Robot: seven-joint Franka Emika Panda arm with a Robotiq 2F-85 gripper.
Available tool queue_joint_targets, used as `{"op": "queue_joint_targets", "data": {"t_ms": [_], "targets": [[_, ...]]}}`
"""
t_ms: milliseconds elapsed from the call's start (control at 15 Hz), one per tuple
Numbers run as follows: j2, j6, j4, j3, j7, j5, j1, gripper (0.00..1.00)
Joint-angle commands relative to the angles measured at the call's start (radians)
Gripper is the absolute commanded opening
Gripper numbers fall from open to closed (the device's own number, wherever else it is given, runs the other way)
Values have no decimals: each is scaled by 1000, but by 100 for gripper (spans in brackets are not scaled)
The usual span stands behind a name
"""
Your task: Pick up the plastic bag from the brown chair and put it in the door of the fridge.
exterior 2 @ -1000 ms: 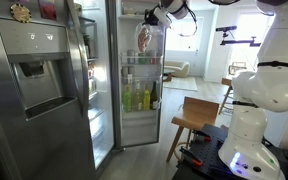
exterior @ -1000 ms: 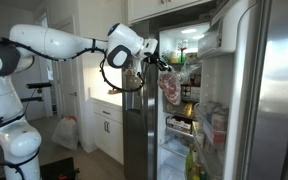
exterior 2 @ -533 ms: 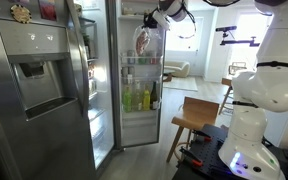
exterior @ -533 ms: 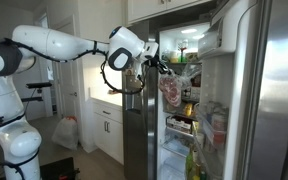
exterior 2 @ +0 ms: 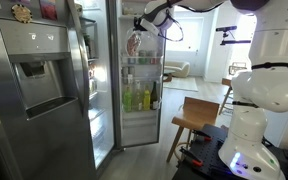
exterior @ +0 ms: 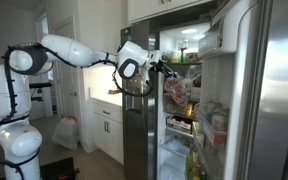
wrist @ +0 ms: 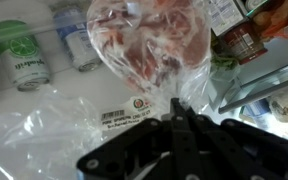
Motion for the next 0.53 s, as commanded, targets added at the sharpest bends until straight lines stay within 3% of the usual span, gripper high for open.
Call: {"op": "queue_joint_targets", "data": {"t_ms": [0, 67, 133, 467], "targets": [[126, 103, 126, 218, 53, -5, -228, 0], [158, 131, 149, 115, 37, 28, -126, 0], [190, 155, 177, 147, 40, 28, -166, 0], [319, 205, 308, 131, 82, 38, -202, 0]]}}
